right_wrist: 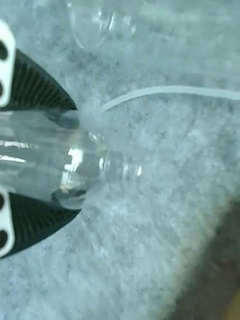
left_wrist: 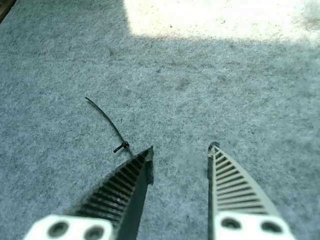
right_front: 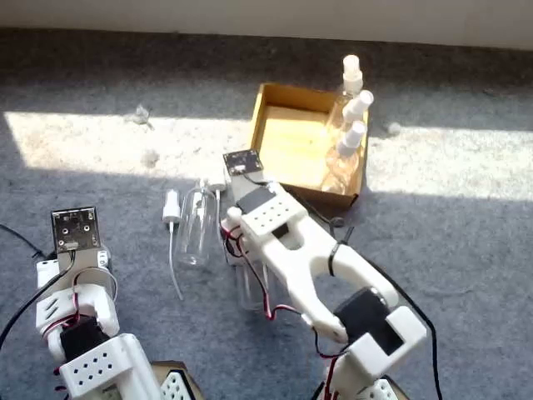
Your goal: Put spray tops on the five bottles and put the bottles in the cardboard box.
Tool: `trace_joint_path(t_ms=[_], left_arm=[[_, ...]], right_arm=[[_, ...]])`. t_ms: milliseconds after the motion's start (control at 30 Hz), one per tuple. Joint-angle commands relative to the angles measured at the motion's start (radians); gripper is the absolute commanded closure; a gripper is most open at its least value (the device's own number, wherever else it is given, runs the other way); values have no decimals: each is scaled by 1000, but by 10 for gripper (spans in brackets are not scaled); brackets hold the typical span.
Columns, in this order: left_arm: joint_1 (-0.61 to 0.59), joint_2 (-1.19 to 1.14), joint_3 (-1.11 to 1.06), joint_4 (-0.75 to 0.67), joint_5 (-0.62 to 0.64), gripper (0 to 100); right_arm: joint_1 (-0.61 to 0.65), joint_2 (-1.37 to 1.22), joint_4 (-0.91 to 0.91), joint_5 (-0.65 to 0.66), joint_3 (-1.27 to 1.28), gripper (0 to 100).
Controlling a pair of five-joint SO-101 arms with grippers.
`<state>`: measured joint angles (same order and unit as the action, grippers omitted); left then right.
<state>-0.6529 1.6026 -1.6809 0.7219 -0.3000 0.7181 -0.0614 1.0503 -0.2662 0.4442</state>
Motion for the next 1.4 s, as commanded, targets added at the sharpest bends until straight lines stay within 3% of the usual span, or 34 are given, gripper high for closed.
trace_joint_path(t_ms=[0, 333, 700, 1367], left_arm=[[15, 5, -24, 6, -6, 825], [15, 5, -24, 6, -6, 825], [15, 4, -24, 6, -6, 825], [15, 4, -24, 6, -8, 825]], right_arm=[[-28, 96, -82, 186, 102, 995], [-117, 116, 10, 322, 116, 947], [-104, 189, 10, 414, 116, 577], [-134, 56, -194, 407, 113, 574]])
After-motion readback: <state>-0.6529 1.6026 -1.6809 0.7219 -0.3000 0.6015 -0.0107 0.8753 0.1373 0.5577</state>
